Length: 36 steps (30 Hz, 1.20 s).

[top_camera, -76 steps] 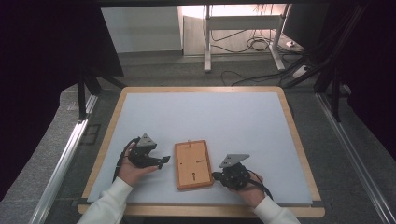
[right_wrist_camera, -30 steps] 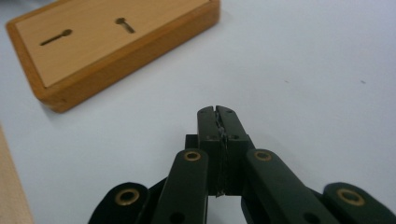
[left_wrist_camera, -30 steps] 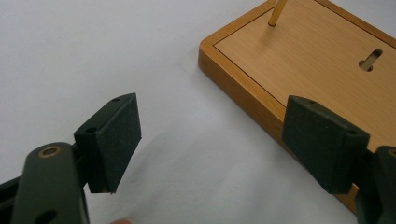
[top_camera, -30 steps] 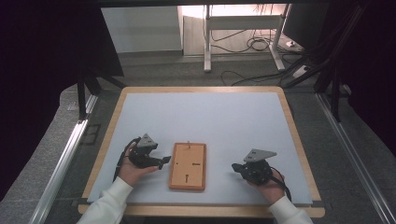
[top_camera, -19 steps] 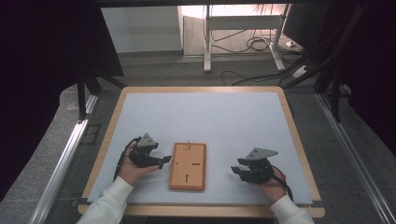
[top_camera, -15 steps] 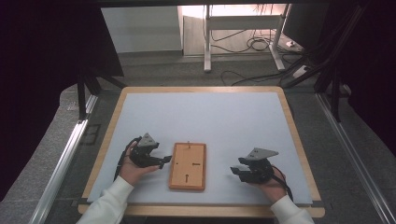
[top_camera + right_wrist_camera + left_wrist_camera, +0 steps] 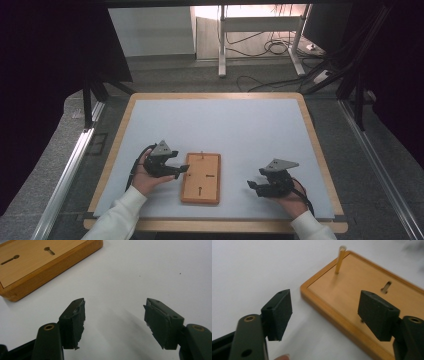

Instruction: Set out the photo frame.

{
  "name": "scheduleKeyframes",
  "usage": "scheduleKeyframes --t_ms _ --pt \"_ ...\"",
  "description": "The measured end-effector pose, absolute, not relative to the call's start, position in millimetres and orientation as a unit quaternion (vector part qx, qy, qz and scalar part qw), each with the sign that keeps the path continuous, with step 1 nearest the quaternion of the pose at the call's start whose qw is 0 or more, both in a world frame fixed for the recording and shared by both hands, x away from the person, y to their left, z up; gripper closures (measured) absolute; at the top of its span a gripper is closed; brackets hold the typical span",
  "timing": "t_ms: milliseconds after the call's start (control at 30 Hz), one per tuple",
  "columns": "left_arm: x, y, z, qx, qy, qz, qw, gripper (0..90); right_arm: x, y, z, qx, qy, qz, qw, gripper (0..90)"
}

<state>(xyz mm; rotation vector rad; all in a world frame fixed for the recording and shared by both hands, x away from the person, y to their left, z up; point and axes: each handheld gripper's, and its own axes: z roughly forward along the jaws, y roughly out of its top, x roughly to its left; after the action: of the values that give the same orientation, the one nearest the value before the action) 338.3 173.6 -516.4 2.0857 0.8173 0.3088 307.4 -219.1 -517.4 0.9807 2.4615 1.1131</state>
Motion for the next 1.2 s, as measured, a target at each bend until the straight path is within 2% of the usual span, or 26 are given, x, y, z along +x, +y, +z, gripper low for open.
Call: scheduleKeyframes --t_ms 767,867,900,1200 --pt "377 127 -515 0.857 0.281 0.1 0.419 42.9 302 -219 -524 0.336 0.857 0.366 0.138 32.4" --pt "380 123 -517 0.863 0.276 0.094 0.413 50.1 302 -219 -524 0.336 0.857 0.364 0.138 32.4" --pt "380 121 -518 0.862 0.276 0.092 0.414 55.6 302 -220 -524 0.337 0.858 0.363 0.139 32.4" --pt "382 121 -520 0.867 0.272 0.09 0.409 70.6 302 -219 -525 0.336 0.858 0.361 0.141 32.4"
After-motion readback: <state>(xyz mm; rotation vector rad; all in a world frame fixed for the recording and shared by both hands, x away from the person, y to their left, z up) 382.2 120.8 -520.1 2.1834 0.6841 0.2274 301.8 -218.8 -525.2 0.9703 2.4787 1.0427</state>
